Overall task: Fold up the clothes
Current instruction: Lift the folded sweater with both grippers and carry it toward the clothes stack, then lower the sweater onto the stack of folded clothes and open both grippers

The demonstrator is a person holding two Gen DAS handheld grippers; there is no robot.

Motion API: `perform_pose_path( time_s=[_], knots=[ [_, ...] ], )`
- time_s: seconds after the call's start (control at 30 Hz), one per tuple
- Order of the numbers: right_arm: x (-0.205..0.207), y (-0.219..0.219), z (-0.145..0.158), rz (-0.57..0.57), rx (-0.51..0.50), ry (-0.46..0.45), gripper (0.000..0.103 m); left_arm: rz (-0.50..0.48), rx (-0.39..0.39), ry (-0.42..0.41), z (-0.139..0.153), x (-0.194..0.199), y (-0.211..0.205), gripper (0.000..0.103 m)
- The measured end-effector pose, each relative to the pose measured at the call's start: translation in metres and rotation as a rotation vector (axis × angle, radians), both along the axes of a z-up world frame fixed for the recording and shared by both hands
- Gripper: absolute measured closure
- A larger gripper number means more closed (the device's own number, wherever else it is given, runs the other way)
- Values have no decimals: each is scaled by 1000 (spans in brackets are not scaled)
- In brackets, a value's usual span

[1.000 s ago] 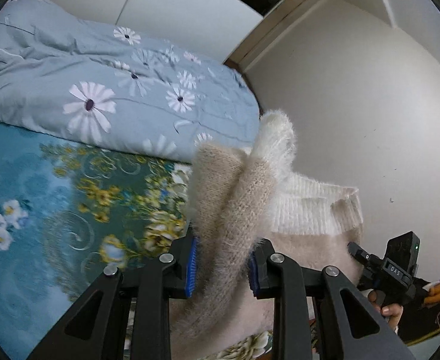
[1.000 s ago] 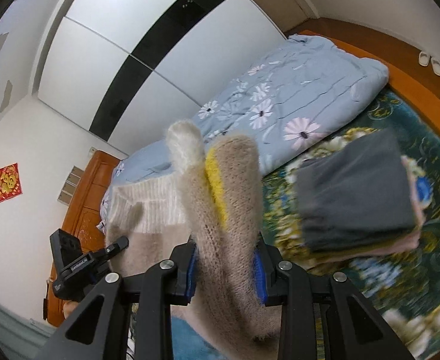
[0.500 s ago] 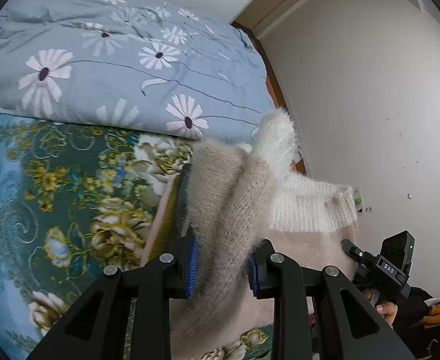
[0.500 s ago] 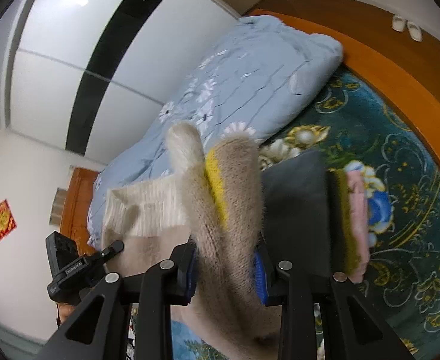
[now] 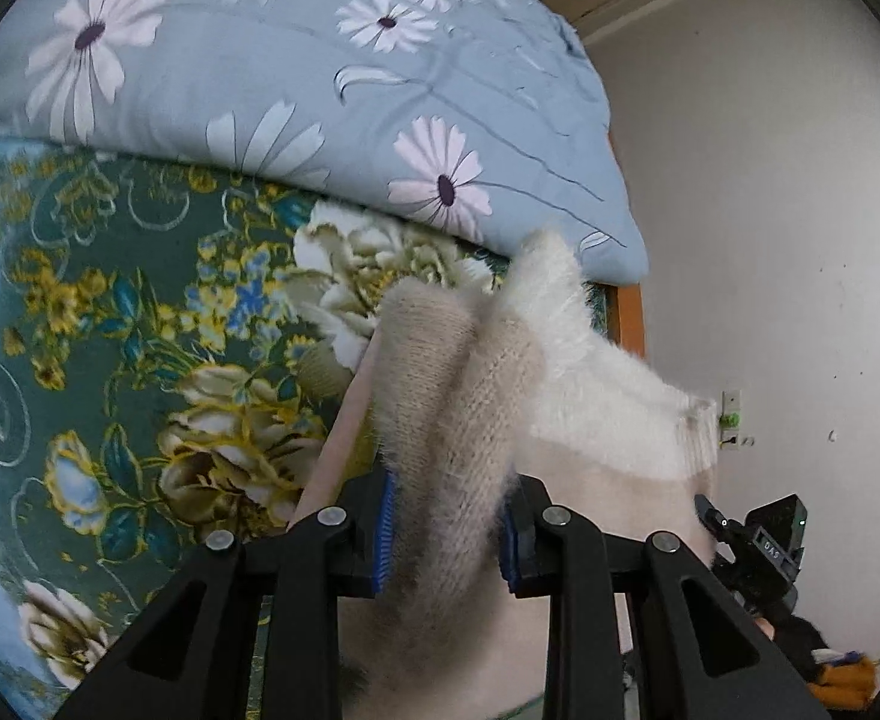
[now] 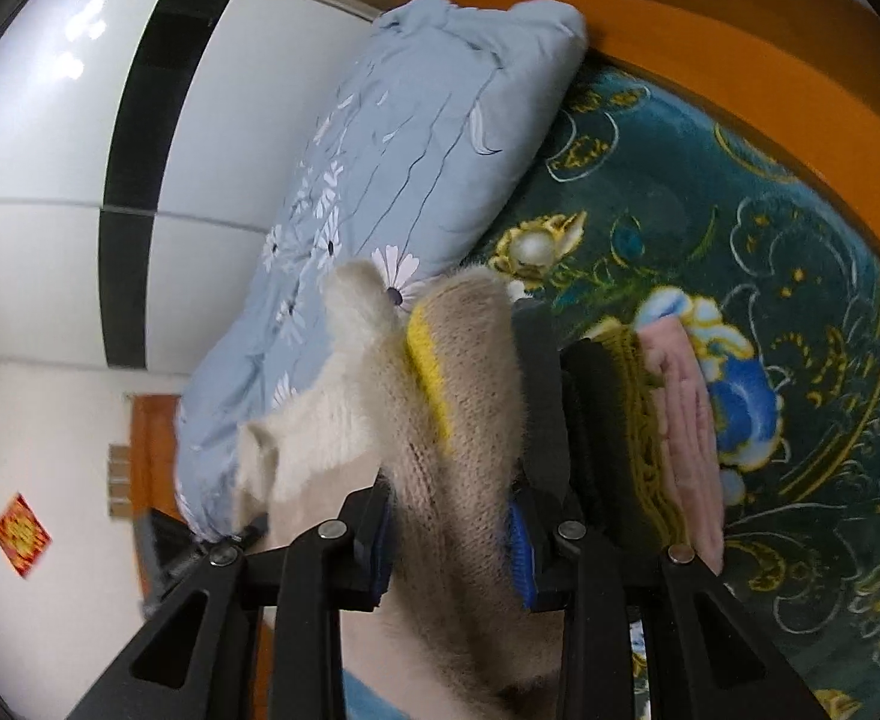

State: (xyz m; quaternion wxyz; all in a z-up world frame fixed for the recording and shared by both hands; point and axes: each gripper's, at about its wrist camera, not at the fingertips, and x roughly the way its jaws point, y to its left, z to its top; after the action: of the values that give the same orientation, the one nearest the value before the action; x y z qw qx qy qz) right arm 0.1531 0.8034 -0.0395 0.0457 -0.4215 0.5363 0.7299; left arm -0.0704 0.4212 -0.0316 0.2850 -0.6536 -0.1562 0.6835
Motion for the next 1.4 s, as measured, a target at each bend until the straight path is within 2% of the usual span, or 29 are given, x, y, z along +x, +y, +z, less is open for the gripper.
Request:
perform_pose_path(
  time_s=[0.1, 0.2, 0.33, 0.53, 0.67, 0.8, 0.97, 1.07, 1.13, 1.23, 1.27, 1.33, 1.4],
  knots=[
    [-4, 5, -11, 1, -10, -8, 67, -11, -19, -15, -17, -3, 3, 73],
    [-6, 6, -17, -8, -15, -12, 65, 23, 4, -64, -32, -8, 1, 73],
    [-3, 7, -22, -32, -26, -16, 63, 25, 7, -67, -31, -8, 3, 72],
    [8, 5, -9, -28, -29, -15, 60, -24, 19, -27, -5, 4, 2, 72],
    [18, 3, -2, -19, -12, -48, 57, -54, -2, -29, -4, 17, -2, 72],
    [26, 3, 13, -45, 2, -34, 54, 29, 3, -30, 2, 13, -17, 71],
    [31, 9, 49, -75, 108, -27, 54, 45, -1, 95, 41, 10, -35, 69],
    [24, -13, 80, -1, 221, -6, 53, -2, 14, 176, 64, 17, -25, 68],
    [14, -41, 89, 85, 244, 24, 53, -69, 17, 205, 69, 28, -7, 68],
    [-6, -81, 83, 218, 274, 10, 53, -207, -27, 274, 67, 51, 26, 68],
    [-13, -91, 77, 251, 326, -23, 53, -239, -56, 295, 63, 57, 34, 68],
    [-17, -93, 64, 250, 400, -100, 56, -257, -88, 282, 50, 62, 41, 68],
    [-16, -87, 45, 243, 397, -151, 56, -262, -97, 256, 39, 63, 44, 68]
  ],
)
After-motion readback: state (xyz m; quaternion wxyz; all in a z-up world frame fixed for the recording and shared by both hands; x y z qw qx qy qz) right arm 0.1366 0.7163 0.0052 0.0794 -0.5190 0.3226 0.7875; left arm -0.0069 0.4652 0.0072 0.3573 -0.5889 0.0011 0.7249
